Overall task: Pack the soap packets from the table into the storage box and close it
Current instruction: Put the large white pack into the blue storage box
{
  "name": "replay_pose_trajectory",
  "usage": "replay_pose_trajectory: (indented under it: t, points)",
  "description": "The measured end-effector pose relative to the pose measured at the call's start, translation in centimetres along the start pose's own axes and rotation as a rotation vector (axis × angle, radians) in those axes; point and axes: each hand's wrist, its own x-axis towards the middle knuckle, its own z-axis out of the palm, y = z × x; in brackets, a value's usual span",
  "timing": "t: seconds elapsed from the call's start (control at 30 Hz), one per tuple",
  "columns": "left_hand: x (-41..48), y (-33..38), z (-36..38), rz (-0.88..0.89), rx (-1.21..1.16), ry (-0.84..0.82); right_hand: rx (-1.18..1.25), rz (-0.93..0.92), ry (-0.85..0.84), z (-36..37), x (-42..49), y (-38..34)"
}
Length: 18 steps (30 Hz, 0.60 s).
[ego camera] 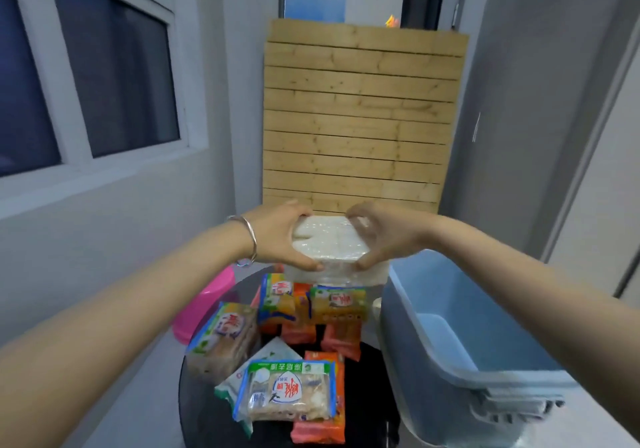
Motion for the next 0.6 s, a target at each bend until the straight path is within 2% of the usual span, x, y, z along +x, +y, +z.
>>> replay_pose_trajectory:
  t: [0.1,0.23,0.5,0.6]
  points:
    - [2.2,4.0,-1.0,0.050,-0.025,0.103,-0.049,0.035,0.052,-3.1,-2.6,3.0]
    - [6.0,9.0,1.4,0.099,-0.107,0.138,-0.121,0.123,0.061,-3.8,-5.3,8.1]
    - [10.8,12.4,9.1,0.125,-0.259,0.037,-0.080,0.204,-0.016,0.8,-6.6,15.5]
    - [11.6,12.0,10.7,0.119,-0.138,-0.045,-0.077,0.217,-0.098,2.7,-5.8,16.8]
